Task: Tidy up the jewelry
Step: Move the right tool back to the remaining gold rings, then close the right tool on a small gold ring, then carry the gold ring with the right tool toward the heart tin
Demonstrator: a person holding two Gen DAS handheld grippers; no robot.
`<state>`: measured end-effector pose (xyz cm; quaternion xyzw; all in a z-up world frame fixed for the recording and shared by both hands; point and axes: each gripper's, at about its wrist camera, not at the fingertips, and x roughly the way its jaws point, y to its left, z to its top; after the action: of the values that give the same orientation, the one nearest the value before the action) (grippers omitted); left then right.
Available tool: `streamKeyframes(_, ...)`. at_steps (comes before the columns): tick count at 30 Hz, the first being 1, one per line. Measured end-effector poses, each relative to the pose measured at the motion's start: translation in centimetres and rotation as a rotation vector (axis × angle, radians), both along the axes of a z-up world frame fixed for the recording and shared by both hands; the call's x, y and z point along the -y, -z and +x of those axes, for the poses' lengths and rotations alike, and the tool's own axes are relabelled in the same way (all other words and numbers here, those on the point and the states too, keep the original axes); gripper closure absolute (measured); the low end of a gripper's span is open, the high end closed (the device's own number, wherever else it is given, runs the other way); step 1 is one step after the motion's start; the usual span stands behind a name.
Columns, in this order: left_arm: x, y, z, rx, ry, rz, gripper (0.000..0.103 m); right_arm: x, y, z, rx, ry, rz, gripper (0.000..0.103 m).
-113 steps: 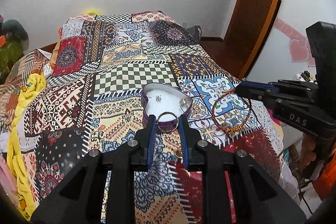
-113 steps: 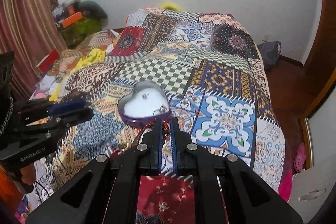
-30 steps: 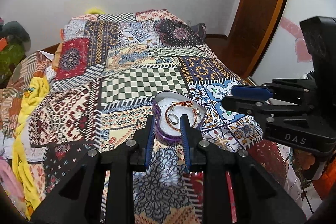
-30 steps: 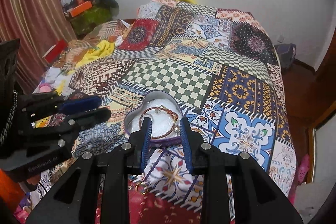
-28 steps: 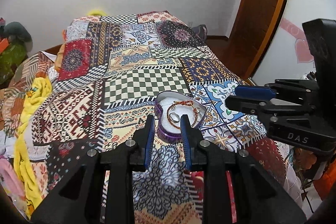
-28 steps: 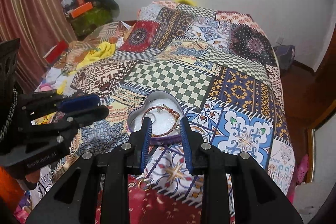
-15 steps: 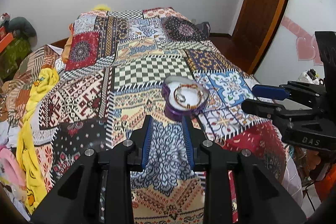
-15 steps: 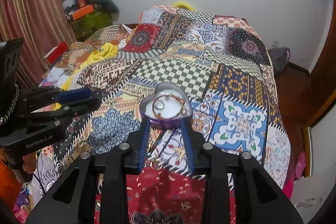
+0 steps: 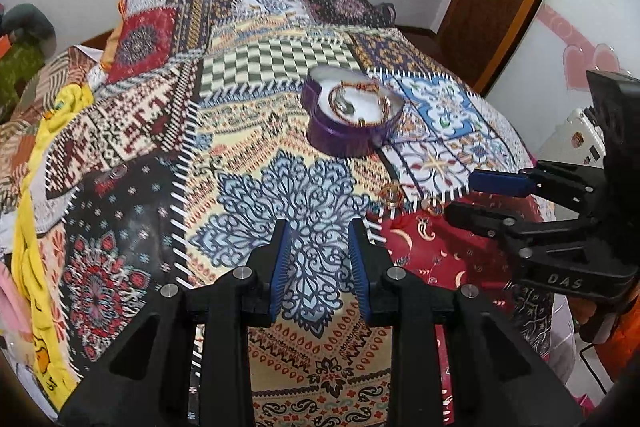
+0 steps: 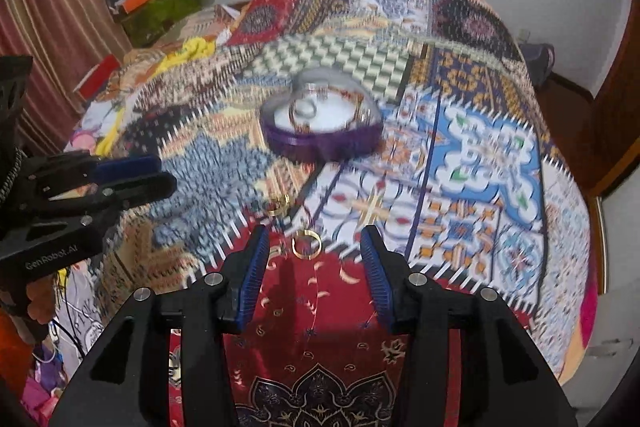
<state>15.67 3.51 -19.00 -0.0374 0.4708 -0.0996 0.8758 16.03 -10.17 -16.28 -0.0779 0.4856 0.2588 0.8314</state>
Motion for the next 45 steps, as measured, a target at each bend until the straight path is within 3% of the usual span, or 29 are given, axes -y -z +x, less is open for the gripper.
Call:
streamKeyframes(5,0.3,1.0,0.1,-0.018,0.011,-0.024,0.075,-0.5,1.1,-0.1,-0.017,-0.016,-0.020,0.060)
streamKeyframes(11,0.8,1.7,0.6,-0.041,0.029,-0.060,0.075,-1.5,1.6,-0.4,0.023,-0.050,-0.062,0.060)
streamKeyframes(16,1.9,1.7,0.6,-0.045,0.061,-0.074,0.075,-1.7,1.9,-0.4,0.034,-0.075,-0.057,0.075)
streamKeyframes(18,2.1,1.7,0.7,-0.046,0.066,-0.077,0.075,-1.8,2.0,-0.3,0.037,-0.080,-0.055,0.085)
streamKeyframes(28,3.4,2.2,1.0,-0.052,0.096,-0.104,0.075,-0.9,1.5,0.2,0.024,-0.047,-0.002,0.086)
streamKeyframes(34,4.2,2.9,2.1,-0.056,0.100,-0.120,0.087,0.6,0.9,0.3,0.027,-0.008,0.025,0.086)
streamKeyframes(38,4.7,3.0,2.2,-0.045,0.092,-0.093,0.101,1.2,0.5,0.2,0.032,0.007,0.029,0.086)
streamKeyframes(45,4.0,1.6,1.8,-0.019,0.043,-0.089,0.102,1.9,-0.4,0.0,0.051,0.020,0.050,0.085)
